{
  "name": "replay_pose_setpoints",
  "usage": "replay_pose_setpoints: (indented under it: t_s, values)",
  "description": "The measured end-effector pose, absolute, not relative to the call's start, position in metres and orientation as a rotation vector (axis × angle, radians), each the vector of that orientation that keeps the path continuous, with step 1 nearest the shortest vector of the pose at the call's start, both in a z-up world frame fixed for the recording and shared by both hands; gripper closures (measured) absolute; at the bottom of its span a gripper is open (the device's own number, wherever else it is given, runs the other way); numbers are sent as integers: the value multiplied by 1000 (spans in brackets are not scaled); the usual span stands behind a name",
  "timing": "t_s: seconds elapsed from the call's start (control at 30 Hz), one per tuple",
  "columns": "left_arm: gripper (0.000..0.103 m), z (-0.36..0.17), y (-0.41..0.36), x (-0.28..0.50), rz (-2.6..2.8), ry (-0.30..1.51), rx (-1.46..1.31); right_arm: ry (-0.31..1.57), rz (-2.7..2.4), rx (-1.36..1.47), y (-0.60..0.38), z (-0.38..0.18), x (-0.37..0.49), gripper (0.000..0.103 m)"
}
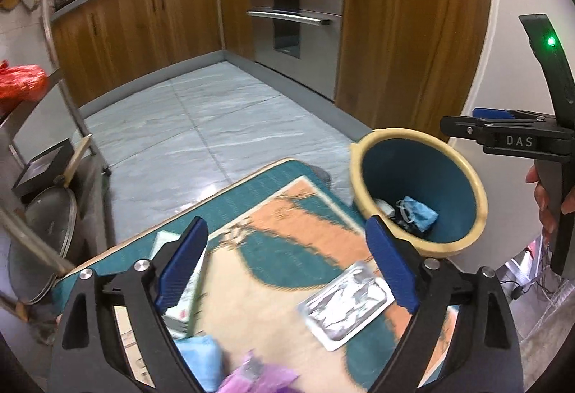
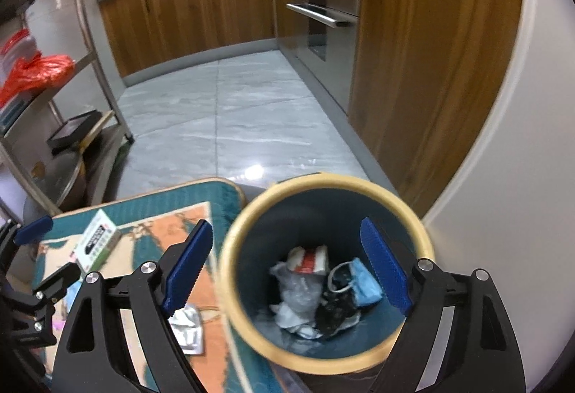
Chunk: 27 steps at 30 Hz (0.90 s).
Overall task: Collect trash
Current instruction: 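Move both open grippers back over the cushion toward the remaining trash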
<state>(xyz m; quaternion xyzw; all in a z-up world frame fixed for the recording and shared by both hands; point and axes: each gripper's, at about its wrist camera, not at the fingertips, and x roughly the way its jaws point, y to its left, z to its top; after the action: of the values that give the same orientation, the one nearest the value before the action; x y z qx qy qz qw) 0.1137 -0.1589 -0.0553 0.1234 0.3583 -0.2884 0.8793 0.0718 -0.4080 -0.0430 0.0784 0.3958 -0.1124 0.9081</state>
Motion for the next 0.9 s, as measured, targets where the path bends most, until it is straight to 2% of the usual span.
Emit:
replay_pose_setpoints:
  t_s: [0.1,0.57,0.9]
  values:
    - [12,-52,-135,116,-568,752,227,823,-208,138,-390,-44,76,13]
    - [9,-55,-3,129,-331,817,132,886,-83,149,-316,-59,107,12]
    - [9,-69,44,128,-277,868,114,998,72,64,-222,-91,129,12]
